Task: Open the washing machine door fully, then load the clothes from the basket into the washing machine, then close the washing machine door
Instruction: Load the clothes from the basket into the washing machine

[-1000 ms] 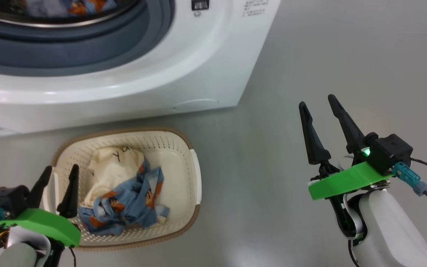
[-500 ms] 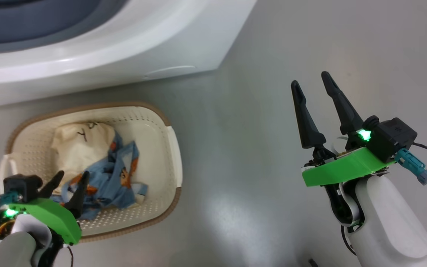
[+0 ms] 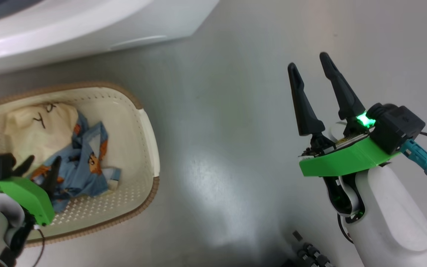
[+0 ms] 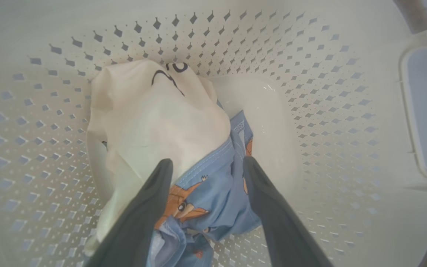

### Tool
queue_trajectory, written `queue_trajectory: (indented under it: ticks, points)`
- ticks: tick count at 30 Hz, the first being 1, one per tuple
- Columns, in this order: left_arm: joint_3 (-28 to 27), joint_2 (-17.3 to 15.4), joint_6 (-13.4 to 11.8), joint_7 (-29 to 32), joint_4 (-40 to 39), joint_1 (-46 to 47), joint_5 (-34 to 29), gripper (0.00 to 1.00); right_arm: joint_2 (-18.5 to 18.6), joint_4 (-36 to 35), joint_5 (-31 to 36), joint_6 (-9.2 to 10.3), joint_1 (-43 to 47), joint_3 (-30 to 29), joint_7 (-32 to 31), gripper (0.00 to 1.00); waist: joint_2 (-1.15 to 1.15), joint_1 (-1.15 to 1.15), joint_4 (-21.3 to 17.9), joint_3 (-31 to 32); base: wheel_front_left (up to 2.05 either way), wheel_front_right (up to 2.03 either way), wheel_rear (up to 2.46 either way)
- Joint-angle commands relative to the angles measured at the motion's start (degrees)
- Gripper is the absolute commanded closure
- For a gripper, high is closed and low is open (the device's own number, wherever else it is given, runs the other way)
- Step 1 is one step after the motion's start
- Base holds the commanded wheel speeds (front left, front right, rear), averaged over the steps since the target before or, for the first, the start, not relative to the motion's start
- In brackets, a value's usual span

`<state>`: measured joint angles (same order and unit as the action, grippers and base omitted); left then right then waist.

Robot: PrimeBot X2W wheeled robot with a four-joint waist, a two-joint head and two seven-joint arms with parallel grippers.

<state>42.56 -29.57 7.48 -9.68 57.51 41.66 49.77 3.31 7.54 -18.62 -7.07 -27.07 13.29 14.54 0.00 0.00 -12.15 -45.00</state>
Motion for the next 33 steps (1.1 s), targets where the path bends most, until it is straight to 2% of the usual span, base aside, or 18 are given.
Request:
queue_trajectory:
  ticks: [1,19,33]
  points:
    - [-0.6,-2.8,0.0,-0.7,0.9,0.7,-0.1,0.00,-0.4,-1.7,-0.7,-0.42,0.5,1.5,0.5,0.00,0.00,0.00,-1.5,-2.8,0.00,0.00,0.00]
    - [4.8,-5.4,0.0,0.5,8.3,9.3,3.9,0.00,-0.4,-4.2,-1.6,-0.42,-0.8,3.5,0.5,0.00,0.00,0.00,-4.7,-10.2,0.00,0.00,0.00]
    - [7.2,-6.1,0.0,1.9,12.2,13.4,5.8,0.00,-0.4,-5.3,-1.8,-0.42,-0.6,4.2,0.5,0.00,0.00,0.00,-6.1,-12.8,0.00,0.00,0.00]
